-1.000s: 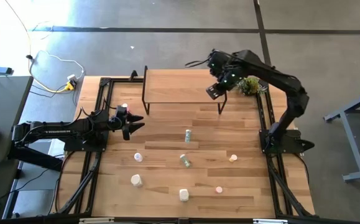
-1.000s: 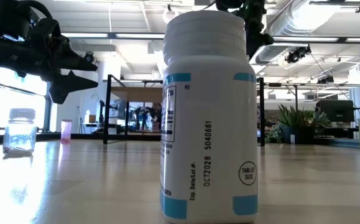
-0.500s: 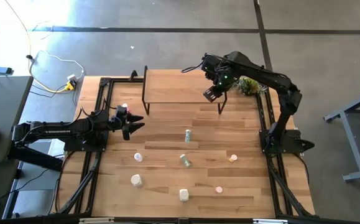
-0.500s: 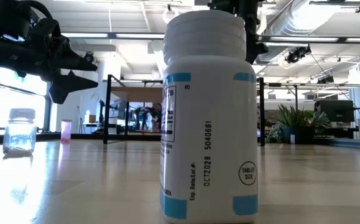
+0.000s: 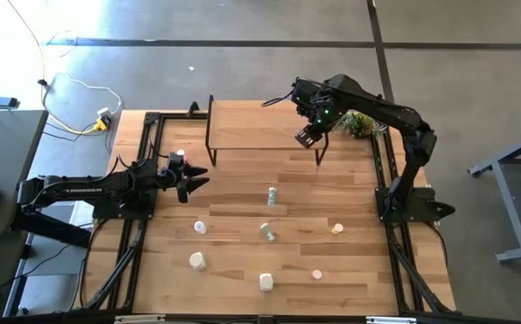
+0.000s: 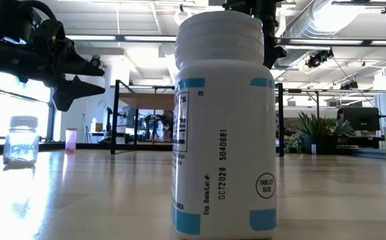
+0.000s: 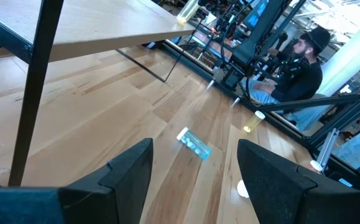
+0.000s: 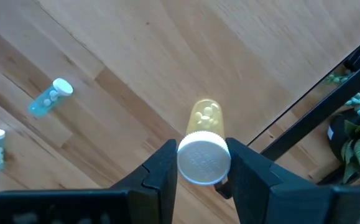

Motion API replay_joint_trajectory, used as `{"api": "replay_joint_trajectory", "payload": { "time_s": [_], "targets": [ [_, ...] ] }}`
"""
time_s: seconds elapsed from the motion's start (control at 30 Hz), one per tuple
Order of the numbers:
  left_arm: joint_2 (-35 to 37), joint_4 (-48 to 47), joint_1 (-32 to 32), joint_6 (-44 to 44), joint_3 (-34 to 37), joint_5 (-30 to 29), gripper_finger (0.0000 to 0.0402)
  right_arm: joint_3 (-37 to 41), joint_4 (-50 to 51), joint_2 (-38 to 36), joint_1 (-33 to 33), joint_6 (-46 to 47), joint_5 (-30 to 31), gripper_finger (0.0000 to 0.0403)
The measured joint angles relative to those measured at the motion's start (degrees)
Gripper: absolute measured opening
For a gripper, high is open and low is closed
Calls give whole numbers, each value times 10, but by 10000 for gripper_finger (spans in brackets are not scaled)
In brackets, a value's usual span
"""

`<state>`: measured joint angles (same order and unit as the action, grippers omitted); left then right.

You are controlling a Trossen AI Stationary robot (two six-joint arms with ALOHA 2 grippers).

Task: Pick and place medicine bottles onto shelf by color
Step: Put the top yellow medicine bottle on the shelf, then put the transparent medicine bottle on the shelf

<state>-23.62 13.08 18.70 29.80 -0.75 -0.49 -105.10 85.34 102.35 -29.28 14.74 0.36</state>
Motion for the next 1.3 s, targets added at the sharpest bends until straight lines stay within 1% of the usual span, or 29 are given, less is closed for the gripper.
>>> {"api": "replay_joint_trajectory", "payload": {
  "time_s": [0.17,0.37,0.47,0.6,0.77,0.9,1.0,1.13,1.3],
  "targets": [
    [0,0,0,0,0,0,225,0,0,0,-2,-2,1,116],
    [0,0,0,0,0,0,225,0,0,0,-8,6,3,152],
    [0,0,0,0,0,0,225,0,0,0,-12,7,14,164],
    [0,0,0,0,0,0,225,0,0,0,-18,5,29,166],
    [0,0,0,1,0,-2,225,0,-1,-2,-20,-2,31,167],
    [0,0,0,39,-3,-2,225,0,-5,-11,-20,-2,31,167],
    [0,0,0,43,-14,-2,225,-2,-7,-17,-20,2,30,167],
    [0,0,0,25,-39,1,225,-31,-4,-19,-18,6,29,167],
    [0,0,0,-11,-81,26,225,-91,-4,-19,-6,8,29,167]
  ]
}}
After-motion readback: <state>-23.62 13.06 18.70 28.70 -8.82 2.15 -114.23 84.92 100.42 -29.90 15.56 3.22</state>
